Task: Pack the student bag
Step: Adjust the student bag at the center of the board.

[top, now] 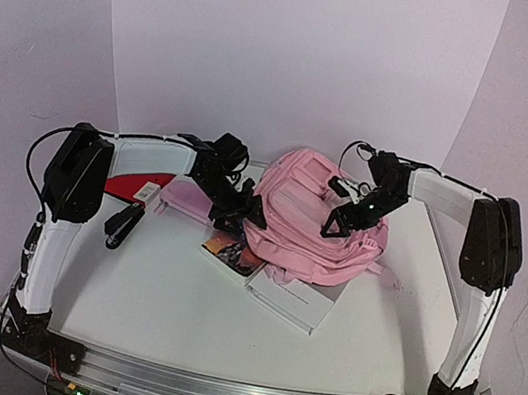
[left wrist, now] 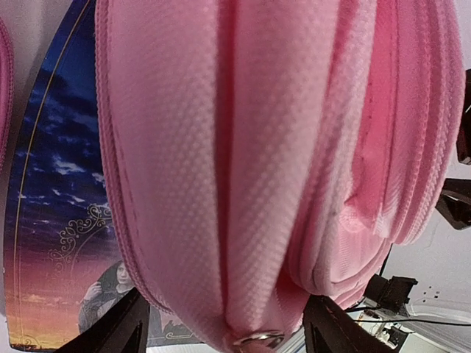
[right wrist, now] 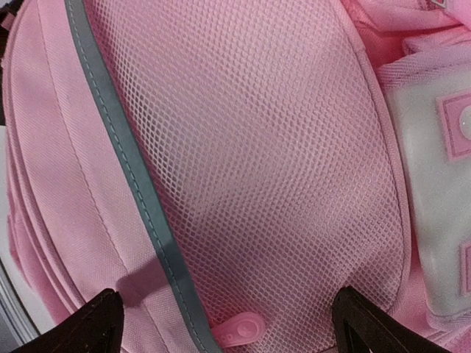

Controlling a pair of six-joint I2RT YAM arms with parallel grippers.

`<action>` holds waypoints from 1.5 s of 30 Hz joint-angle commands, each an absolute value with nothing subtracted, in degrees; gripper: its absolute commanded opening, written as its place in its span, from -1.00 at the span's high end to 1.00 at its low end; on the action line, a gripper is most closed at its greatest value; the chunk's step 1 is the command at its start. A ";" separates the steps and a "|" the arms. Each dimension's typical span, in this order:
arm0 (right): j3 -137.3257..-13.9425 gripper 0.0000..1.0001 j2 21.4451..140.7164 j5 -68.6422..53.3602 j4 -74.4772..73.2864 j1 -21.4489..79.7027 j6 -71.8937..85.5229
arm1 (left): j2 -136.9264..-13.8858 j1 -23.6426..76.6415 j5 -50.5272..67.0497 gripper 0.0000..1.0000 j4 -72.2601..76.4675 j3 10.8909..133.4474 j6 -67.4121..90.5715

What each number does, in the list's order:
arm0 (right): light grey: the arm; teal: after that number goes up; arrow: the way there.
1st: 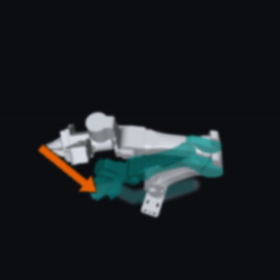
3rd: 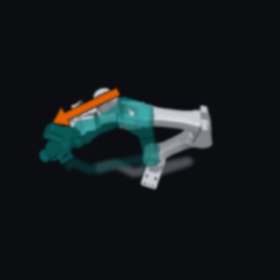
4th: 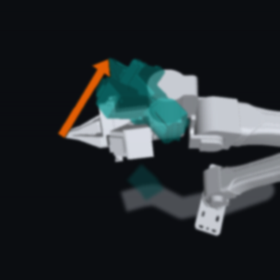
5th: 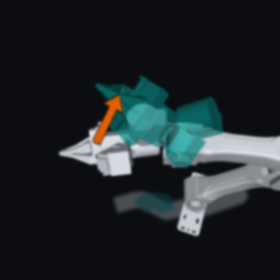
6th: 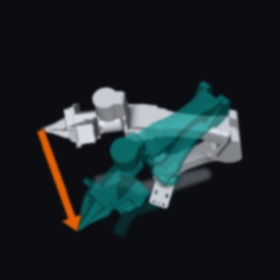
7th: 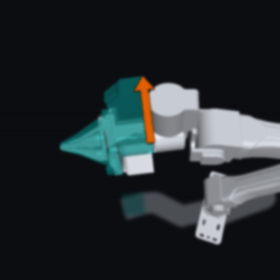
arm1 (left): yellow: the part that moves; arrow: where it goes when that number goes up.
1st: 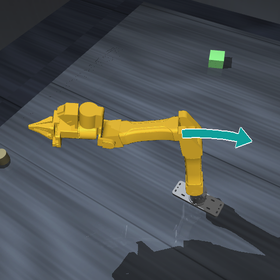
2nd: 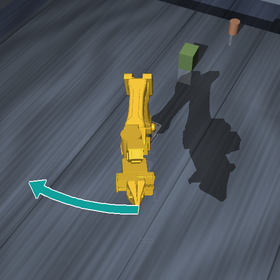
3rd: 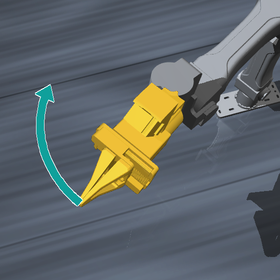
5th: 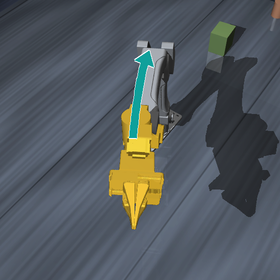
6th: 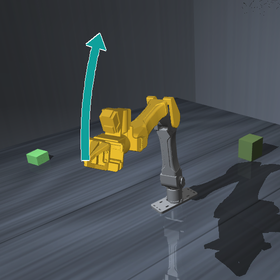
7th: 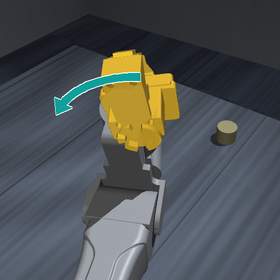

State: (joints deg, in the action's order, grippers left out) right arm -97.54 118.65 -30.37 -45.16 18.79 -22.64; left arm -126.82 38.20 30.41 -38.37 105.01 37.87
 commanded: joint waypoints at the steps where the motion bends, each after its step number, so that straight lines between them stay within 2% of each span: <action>1: -103.95 -0.97 119.46 -39.11 -50.88 12.37 -17.62 | -127.42 38.41 30.24 -0.48 -35.29 107.11 38.29; 6: -108.85 -0.95 123.93 -38.57 -52.55 10.09 -17.84 | -127.31 38.41 30.30 -0.63 -35.01 106.52 38.57; 16: -106.61 -0.42 130.14 -47.51 -53.65 10.21 -14.72 | -130.08 38.41 30.71 -0.61 -36.64 109.71 37.69; 23: -106.56 -0.19 132.23 -50.72 -53.77 10.74 -13.00 | -131.84 38.41 30.63 -0.52 -36.15 110.99 38.03; 27: -107.80 -0.29 130.43 -48.49 -54.20 10.03 -11.56 | -133.00 38.31 30.69 -0.45 -37.12 112.92 37.67; 34: -111.15 -0.38 129.11 -46.85 -51.61 0.73 -6.09 | -132.04 38.14 29.87 -0.44 -37.54 112.03 37.66; 38: -112.75 -0.49 130.56 -44.50 -49.98 0.44 -4.88 | -132.38 37.90 30.09 -0.44 -37.78 112.22 37.55; 45: -112.50 -0.77 131.59 -30.82 -43.33 -3.17 -1.41 | -132.55 37.71 29.69 -0.46 -38.96 112.50 37.37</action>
